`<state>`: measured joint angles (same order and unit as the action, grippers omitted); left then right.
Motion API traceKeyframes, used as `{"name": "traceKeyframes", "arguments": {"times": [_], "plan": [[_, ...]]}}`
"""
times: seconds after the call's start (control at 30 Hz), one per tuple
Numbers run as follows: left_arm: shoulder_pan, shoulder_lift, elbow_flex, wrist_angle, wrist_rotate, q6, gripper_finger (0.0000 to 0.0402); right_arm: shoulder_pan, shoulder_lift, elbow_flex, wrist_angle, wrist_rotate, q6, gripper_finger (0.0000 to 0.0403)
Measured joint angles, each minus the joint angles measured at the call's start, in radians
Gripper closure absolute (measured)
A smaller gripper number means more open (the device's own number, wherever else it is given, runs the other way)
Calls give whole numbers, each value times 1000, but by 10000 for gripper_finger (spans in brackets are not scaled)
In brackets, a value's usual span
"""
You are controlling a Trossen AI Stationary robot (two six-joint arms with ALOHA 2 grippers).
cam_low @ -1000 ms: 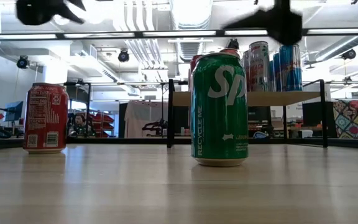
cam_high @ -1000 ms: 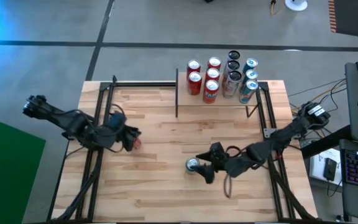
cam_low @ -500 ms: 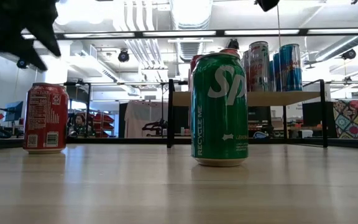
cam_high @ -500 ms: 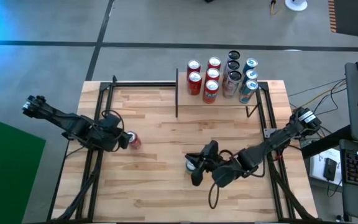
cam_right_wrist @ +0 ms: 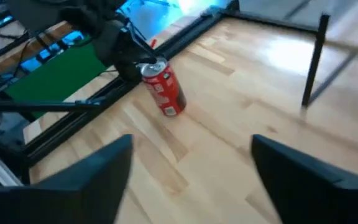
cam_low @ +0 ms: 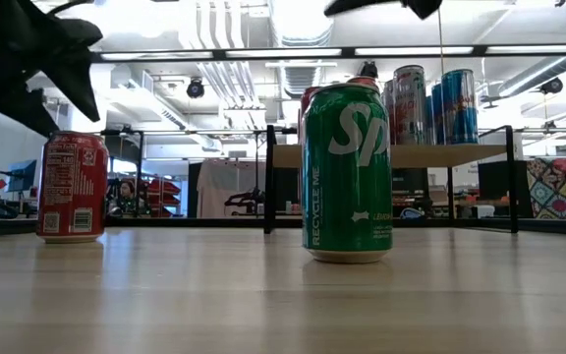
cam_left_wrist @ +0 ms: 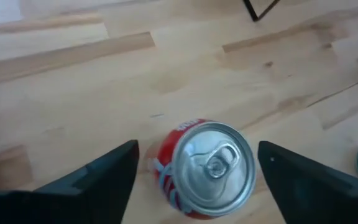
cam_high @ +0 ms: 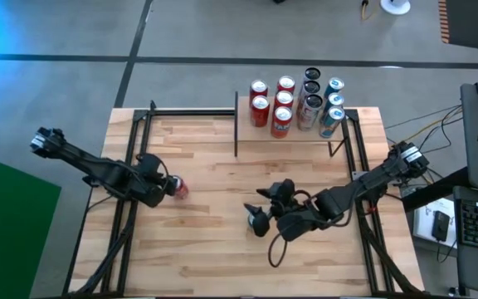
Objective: Place canned beverage on shelf
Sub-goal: Put the red-white soda can on the shelf aligned with the red-black soda cans
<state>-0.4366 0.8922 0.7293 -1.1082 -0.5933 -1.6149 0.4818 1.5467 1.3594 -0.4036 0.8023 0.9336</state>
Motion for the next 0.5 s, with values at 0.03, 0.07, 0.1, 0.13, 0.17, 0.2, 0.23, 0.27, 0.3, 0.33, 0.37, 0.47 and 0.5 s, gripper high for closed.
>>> {"name": "traceKeyframes", "arguments": {"times": [0.03, 0.07, 0.1, 0.13, 0.17, 0.2, 0.23, 0.27, 0.3, 0.33, 0.37, 0.47, 0.5], "plan": [[0, 6, -8, 20, 0, 0, 81, -6, 0, 0, -11, -12, 27, 79], [0, 12, -20, 47, 1, -1, 71, -13, 1, 0, -19, -29, 56, 57], [0, 20, -32, 71, 1, -3, 60, -21, 2, 0, -25, -49, 88, 40], [0, 30, -44, 92, 1, -7, 50, -27, 4, 0, -36, -68, 123, 28], [0, 45, -54, 114, 0, -17, 41, -32, 6, 0, -46, -80, 151, 21], [0, 60, -62, 137, 0, -24, 33, -37, 9, 0, -46, -88, 165, 17], [0, 76, -69, 155, 0, -26, 26, -38, 11, 0, -44, -93, 175, 16], [0, 92, -73, 167, 0, -26, 20, -39, 13, 0, -43, -93, 181, 15], [0, 109, -74, 172, 2, -26, 16, -39, 14, 0, -43, -92, 190, 15], [0, 126, -74, 174, 11, -26, 14, -38, 14, 0, -43, -91, 200, 15], [0, 142, -74, 170, 23, -26, 13, -38, 14, 0, -44, -89, 209, 14], [0, 185, -71, 149, 44, -26, 24, -37, 14, 0, -45, -85, 226, 14], [0, 194, -71, 149, 47, -29, 32, -37, 14, 0, -47, -83, 229, 14]]}}
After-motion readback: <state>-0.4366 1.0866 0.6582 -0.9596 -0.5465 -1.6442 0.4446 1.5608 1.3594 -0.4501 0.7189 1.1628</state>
